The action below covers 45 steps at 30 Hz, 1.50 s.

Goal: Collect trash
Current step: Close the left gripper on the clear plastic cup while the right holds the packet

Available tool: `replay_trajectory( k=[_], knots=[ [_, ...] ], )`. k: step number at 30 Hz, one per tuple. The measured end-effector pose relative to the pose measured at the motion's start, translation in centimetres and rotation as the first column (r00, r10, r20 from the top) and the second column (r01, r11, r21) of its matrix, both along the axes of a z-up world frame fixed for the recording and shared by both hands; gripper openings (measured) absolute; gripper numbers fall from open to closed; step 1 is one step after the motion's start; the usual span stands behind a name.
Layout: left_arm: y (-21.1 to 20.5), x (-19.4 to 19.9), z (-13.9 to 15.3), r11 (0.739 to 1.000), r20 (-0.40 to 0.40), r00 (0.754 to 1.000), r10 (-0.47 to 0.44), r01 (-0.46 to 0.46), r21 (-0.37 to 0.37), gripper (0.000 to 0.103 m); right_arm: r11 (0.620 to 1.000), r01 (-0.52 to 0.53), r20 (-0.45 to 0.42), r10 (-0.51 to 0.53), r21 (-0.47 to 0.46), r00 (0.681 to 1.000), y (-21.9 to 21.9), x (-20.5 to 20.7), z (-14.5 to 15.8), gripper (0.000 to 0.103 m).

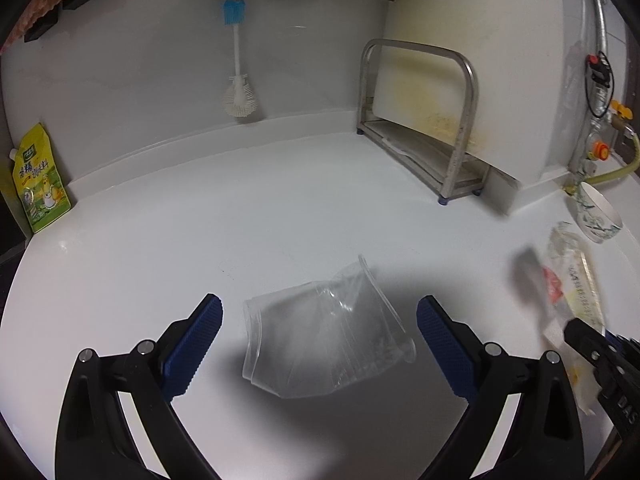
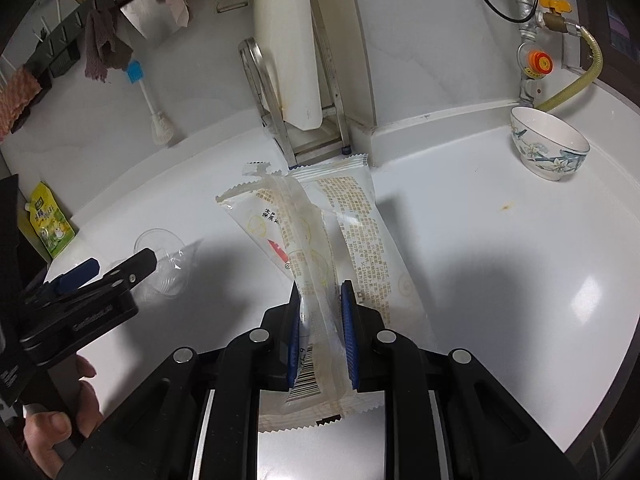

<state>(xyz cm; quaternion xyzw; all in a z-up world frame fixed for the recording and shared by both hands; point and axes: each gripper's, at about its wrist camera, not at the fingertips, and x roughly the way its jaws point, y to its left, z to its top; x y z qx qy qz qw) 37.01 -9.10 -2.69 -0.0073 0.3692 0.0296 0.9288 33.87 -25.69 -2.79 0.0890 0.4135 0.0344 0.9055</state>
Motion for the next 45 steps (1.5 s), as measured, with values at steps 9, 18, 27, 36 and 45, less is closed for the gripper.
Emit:
replay_trajectory(
  k=[9, 18, 27, 36, 45],
  knots=[
    [0.2, 0.9, -0.4, 0.998, -0.01, 0.999, 0.047, -0.047, 0.044, 0.095, 1.0, -0.004, 0.007, 0.004, 0.009, 1.0, 0.0, -0.4, 0.0, 0.018],
    [0.2, 0.6, -0.4, 0.993, -0.012, 0.998, 0.055, -0.053, 0.102, 0.073, 1.0, -0.008, 0.005, 0.008, 0.005, 1.0, 0.0, -0.3, 0.0, 0.018],
    [1.7, -1.3, 0.0, 0.999, -0.005, 1.0, 0.03, -0.03, 0.022, 0.067, 1.0, -0.02, 0.002, 0.02, 0.0, 1.0, 0.2, -0.2, -0.1, 0.018],
    [2.6, -3.5, 0.4, 1.0, 0.016, 1.0, -0.012, 0.012, -0.002, 0.064, 0.999, -0.039, 0.018, 0.039, 0.002, 0.999, 0.4, -0.8, 0.2, 0.018],
    [4.1, -6.5, 1.5, 0.999, 0.048, 0.998, -0.052, 0.052, 0.001, 0.059, 0.999, -0.035, 0.03, 0.035, 0.003, 0.999, 1.0, -3.3, 0.7, 0.018]
  ],
)
